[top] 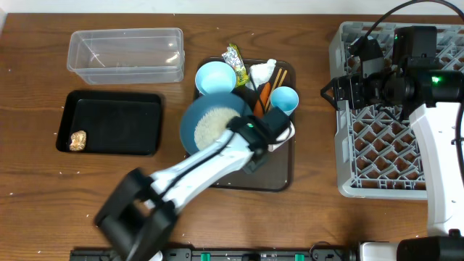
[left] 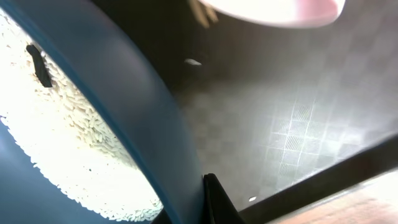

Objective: Sort waste into correct bins and load items into the dishwasher rack
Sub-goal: 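Grasp the rim of the large blue rice plate with the left gripper, then carry the plate over the black tray and tip the rice onto it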

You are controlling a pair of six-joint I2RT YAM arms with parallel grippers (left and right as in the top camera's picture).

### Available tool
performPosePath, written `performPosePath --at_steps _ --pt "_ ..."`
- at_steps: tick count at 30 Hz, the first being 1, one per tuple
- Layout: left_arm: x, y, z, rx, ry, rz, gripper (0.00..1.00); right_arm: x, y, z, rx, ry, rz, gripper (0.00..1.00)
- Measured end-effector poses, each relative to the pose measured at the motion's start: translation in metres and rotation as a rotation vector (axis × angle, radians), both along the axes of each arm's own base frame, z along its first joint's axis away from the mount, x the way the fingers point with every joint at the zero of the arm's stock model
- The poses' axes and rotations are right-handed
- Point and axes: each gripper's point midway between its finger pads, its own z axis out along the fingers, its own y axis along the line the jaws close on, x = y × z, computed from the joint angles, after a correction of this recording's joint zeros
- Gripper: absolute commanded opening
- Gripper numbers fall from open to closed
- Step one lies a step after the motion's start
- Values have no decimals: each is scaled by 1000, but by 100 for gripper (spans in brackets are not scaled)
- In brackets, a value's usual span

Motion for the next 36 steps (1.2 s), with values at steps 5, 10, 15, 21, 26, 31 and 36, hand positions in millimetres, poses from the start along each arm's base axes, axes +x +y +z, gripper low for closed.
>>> performPosePath --at_steps 5,10,15,21,26,31,36 --pt "13 6 54 -152 -94 80 6 0 0 0 0 -1 0 86" --pt "22 19 68 -214 -105 165 6 0 0 0 0 0 0 86" --pt "32 34 67 -242 -86 246 6 0 0 0 0 0 0 86" --pt "50 65 67 -272 -73 358 6 0 0 0 0 -1 0 87" --pt "74 98 70 -293 -116 455 6 1 0 0 0 -4 0 87" --pt "101 130 78 -360 -172 536 6 1 0 0 0 -3 0 87" --pt "121 160 87 -495 -186 616 6 0 0 0 0 -2 0 86"
